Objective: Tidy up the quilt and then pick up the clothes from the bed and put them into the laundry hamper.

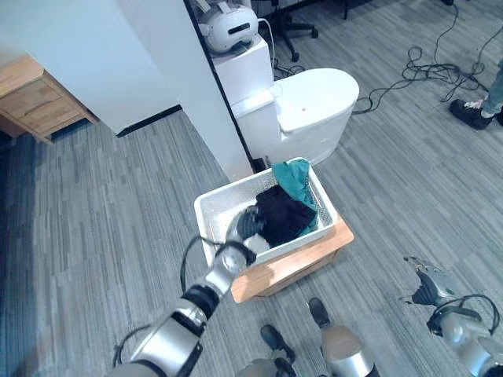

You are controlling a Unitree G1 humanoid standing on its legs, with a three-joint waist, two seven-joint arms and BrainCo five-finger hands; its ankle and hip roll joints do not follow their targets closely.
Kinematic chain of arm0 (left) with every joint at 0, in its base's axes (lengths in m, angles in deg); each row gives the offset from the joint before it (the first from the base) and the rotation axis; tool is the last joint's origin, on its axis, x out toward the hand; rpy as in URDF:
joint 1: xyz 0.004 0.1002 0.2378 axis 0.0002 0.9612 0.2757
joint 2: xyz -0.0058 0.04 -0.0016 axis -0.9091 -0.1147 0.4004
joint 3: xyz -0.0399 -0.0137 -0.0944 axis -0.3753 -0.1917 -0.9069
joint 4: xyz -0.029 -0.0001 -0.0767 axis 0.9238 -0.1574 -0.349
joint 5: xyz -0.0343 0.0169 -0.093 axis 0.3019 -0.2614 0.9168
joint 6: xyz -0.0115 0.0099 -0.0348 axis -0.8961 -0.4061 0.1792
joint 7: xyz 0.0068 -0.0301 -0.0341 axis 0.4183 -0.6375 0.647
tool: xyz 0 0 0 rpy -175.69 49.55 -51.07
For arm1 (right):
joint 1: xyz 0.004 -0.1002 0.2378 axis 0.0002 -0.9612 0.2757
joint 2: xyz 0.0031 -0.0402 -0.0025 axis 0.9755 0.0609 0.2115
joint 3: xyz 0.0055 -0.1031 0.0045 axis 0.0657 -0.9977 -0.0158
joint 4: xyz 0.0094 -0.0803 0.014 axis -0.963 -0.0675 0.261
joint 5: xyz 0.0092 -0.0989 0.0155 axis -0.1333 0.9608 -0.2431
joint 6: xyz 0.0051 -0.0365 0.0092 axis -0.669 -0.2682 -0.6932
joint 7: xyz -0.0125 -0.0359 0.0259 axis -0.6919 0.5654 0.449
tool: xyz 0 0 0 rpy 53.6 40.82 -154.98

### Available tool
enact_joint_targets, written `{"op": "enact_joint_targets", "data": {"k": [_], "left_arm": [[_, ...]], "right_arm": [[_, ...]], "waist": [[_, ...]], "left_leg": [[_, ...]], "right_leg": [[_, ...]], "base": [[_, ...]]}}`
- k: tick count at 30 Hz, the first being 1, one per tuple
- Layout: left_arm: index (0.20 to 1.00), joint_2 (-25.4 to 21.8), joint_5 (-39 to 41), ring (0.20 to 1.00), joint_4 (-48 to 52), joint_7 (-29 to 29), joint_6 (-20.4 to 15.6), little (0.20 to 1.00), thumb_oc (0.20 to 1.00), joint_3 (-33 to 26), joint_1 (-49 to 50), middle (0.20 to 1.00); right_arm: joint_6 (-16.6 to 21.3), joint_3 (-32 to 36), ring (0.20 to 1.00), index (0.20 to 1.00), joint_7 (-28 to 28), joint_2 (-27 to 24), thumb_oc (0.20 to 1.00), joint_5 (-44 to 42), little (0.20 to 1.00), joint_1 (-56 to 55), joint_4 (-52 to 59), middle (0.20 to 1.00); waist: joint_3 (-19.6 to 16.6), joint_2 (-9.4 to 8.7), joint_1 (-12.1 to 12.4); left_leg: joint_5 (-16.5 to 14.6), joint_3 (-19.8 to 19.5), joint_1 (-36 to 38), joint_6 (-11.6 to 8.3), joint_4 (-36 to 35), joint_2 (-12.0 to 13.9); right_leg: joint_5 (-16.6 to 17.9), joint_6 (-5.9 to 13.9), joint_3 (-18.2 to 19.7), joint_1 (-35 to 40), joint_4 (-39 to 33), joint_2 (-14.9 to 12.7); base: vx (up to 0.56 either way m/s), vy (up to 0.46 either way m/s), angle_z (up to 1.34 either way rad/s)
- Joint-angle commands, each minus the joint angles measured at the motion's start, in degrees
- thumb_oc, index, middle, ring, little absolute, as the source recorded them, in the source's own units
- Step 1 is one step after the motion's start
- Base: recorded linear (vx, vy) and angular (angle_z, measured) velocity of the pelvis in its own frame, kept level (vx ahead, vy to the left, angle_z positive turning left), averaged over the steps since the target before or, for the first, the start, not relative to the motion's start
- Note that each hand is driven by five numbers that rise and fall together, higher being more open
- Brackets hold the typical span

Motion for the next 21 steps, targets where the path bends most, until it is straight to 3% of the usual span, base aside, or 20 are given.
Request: {"op": "enact_joint_targets", "data": {"k": [1,5,13,15,19,21], "left_arm": [[1.0,-1.71,5.74,1.0,-1.41,-0.84,-1.63,1.0,1.0,-5.09,-3.27,1.0],[1.0,-4.22,12.17,1.0,5.79,-7.81,-5.12,1.0,1.0,-11.12,0.71,1.0],[1.0,-11.21,13.1,1.0,12.76,-11.94,-8.46,1.0,1.0,-18.79,7.87,1.0],[1.0,-12.57,13.96,1.0,12.66,-10.81,-8.63,1.0,1.0,-21.37,12.37,1.0],[1.0,-12.43,15.46,1.0,8.29,-7.3,-6.94,1.0,1.0,-23.11,17.4,1.0],[1.0,-11.2,15.82,1.0,-0.06,-4.62,-5.11,1.0,1.0,-23.96,19.95,1.0]], "right_arm": [[-0.39,-0.51,1.0,1.0,-0.82,0.7,1.0,-1.25,1.0,0.65,0.77,1.0],[-0.6,-1.49,1.0,1.0,-1.49,4.38,1.0,-4.18,1.0,-1.09,-4.69,1.0],[-1.82,-2.35,1.0,1.0,0.41,12.55,1.0,-9.87,1.0,-1.24,-25.12,1.0],[-3.34,-1.2,1.0,1.0,1.11,15.43,1.0,-11.48,1.0,-0.91,-33.26,1.0],[-4.2,2.17,1.0,1.0,1.26,17.44,1.0,-15.35,1.0,-0.37,-37.54,1.0],[-4.42,3.13,1.0,1.0,1.79,18.49,1.0,-17.48,1.0,0.81,-38.6,1.0]], "waist": [[-1.06,-3.86,2.05],[-2.0,-5.16,4.49],[-4.71,-6.74,9.06],[-5.96,-6.91,10.81],[-6.76,-7.06,11.56],[-7.08,-7.03,11.9]], "left_leg": [[-3.68,-0.82,4.05,-4.01,0.11,3.11],[-3.92,-2.32,5.07,-3.99,0.11,3.25],[-4.36,-4.43,7.59,-4.08,0.11,3.1],[-4.6,-5.42,8.24,-4.03,0.11,2.99],[-4.82,-5.92,9.18,-3.87,0.11,2.89],[-4.99,-6.02,9.83,-3.68,0.11,2.78]], "right_leg": [[-6.98,5.52,-2.34,0.03,0.19,-2.79],[-7.6,5.04,-3.36,1.8,0.4,-2.64],[-8.62,4.71,-5.11,5.58,0.76,-2.6],[-8.94,4.68,-5.84,6.48,1.0,-2.63],[-9.19,4.68,-6.24,7.5,1.1,-2.79],[-9.39,4.67,-6.33,8.13,1.16,-2.89]], "base": [[0.01,-0.004,0.04],[0.01,-0.036,0.16],[0.01,-0.027,0.17],[0.0,-0.007,0.19],[0.02,0.018,0.17],[0.0,0.029,0.08]]}}
